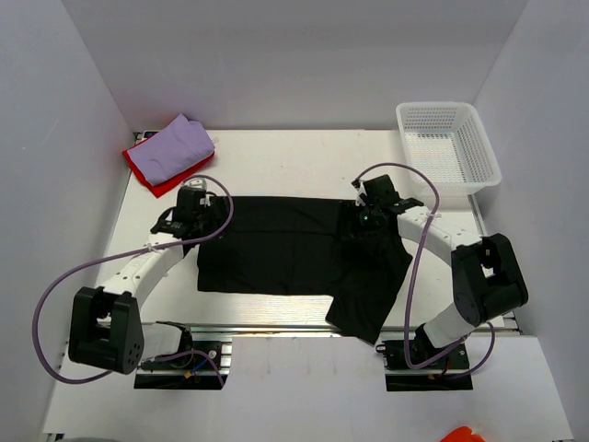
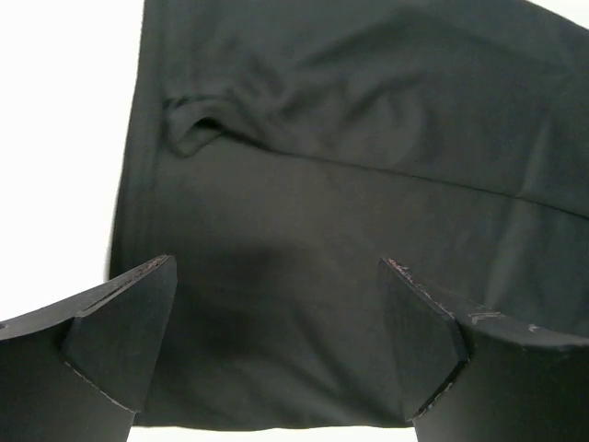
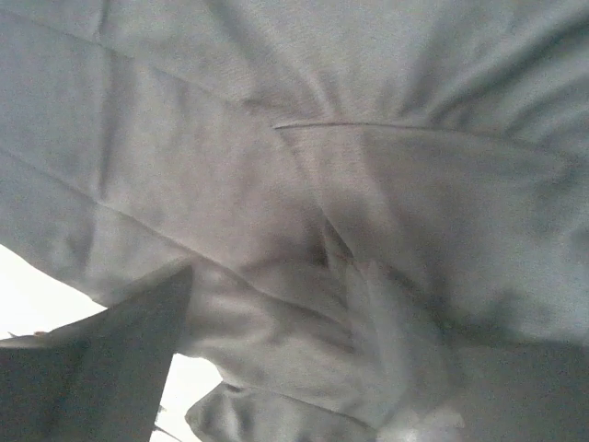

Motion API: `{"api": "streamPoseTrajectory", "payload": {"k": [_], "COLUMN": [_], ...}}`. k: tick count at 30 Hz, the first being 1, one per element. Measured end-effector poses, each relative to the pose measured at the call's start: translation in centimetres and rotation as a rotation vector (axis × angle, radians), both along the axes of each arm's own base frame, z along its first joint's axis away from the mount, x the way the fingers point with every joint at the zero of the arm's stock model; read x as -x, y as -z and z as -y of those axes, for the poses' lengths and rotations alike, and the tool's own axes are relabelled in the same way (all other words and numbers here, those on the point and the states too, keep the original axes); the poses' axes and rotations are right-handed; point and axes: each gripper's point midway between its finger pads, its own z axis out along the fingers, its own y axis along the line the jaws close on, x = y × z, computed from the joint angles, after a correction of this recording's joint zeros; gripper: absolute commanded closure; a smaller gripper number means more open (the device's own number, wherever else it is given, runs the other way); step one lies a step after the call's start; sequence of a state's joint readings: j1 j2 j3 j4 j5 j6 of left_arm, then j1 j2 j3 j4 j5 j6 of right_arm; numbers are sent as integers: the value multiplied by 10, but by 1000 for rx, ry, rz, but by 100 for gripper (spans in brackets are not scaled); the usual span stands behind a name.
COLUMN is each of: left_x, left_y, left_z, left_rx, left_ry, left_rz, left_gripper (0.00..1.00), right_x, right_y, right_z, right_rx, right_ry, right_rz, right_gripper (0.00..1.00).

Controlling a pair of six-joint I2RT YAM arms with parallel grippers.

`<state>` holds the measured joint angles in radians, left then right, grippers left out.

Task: Fold and stack the t-shirts
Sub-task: Fold the flattened tshirt in 1/3 of the way

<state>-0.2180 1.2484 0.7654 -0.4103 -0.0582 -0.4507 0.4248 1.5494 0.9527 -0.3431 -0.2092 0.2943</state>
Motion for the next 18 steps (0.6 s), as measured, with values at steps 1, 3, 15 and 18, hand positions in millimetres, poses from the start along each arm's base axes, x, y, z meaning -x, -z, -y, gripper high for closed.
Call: {"api": "streamPoseTrajectory", "payload": {"k": [1,3,15,18], "left_x": [-2,-12,-79,-93], "left_y": [0,1,44,55], "left_z": [3,11,48,53], "left_rx": [12,33,116,129], "left_ry": [10,31,144,154], "left_rz": [5,11,-24,-37], "left_gripper": [0,0,0,0], "right_x": [-2,-6,-41,-49], "right_y": [0,0,0,16], "right_z": [1,5,29,35], "right_rx": [4,15,50,55], "right_ry": [16,37,186,211], "right_rz": [4,12,46,8], "right_gripper": [10,10,10,10]}}
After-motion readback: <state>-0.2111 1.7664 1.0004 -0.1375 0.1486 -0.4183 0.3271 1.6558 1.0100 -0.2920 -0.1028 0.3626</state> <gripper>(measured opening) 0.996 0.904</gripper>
